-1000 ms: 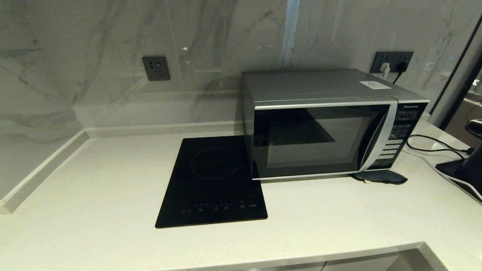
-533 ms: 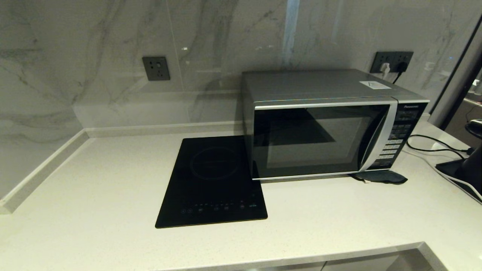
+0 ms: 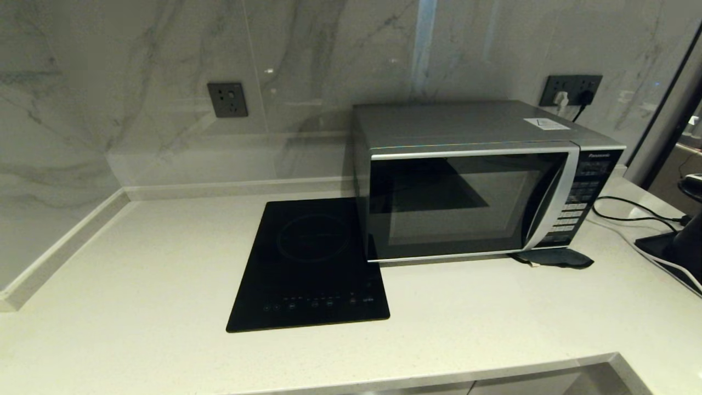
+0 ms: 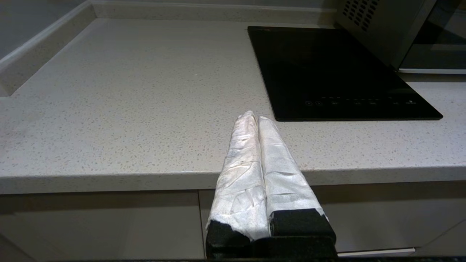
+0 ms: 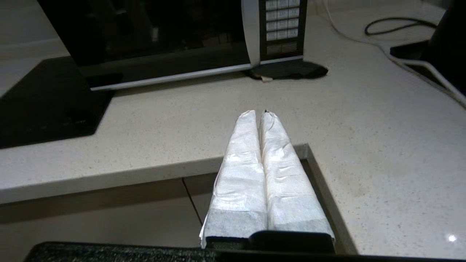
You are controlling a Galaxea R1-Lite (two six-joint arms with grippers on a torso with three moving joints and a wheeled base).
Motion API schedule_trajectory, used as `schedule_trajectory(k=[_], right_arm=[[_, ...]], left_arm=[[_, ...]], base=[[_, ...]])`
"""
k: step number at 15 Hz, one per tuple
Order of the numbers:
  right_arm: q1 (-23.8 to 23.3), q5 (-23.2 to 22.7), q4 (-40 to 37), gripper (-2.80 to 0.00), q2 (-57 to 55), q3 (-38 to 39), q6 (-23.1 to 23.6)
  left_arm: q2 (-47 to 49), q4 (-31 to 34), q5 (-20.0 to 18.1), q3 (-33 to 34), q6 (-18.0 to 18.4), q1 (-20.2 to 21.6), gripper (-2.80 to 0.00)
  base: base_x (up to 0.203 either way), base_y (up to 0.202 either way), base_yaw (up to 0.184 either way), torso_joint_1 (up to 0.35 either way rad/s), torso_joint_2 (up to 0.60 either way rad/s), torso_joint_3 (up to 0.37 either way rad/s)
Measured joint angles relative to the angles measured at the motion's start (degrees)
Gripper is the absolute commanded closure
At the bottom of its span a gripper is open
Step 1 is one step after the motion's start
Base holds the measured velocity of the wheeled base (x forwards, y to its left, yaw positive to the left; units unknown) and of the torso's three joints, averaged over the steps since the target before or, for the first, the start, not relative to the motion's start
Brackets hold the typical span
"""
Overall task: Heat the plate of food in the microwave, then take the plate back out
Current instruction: Open the microwave oven
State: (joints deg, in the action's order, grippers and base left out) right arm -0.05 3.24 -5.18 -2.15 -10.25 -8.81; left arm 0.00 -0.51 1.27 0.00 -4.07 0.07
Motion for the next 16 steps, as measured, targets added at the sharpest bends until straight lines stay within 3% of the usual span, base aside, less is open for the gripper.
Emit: schedule_trajectory(k=[4, 8, 9, 13, 16], right_arm=[[-0.11, 1.75, -8.28, 0.0, -11.14, -17.16, 0.01], [-0.13, 11.49, -7.9, 0.0, -29.32, -31.58, 2.45], [-0.05, 14.58, -6.61, -2.8, -33.95, -34.01, 3.91], [0.12, 24.53, 2.12, -2.8, -50.78, -37.97, 7.44], [0.16, 26.64, 5.24, -2.8, -60.85, -39.39, 10.36]], left_arm=[[0.0, 0.02, 0.02, 0.0, 0.0, 0.0, 0.0], [0.0, 0.0, 0.02, 0.0, -0.02, 0.0, 0.0], [0.0, 0.0, 0.02, 0.0, -0.02, 0.0, 0.0], [0.0, 0.0, 0.0, 0.0, 0.0, 0.0, 0.0], [0.0, 0.0, 0.02, 0.0, 0.0, 0.0, 0.0]], base=[[0.0, 0.0, 0.0, 0.0, 0.0, 0.0], [0.0, 0.0, 0.0, 0.0, 0.0, 0.0], [0.0, 0.0, 0.0, 0.0, 0.0, 0.0], [0.0, 0.0, 0.0, 0.0, 0.0, 0.0], [0.0, 0.0, 0.0, 0.0, 0.0, 0.0]])
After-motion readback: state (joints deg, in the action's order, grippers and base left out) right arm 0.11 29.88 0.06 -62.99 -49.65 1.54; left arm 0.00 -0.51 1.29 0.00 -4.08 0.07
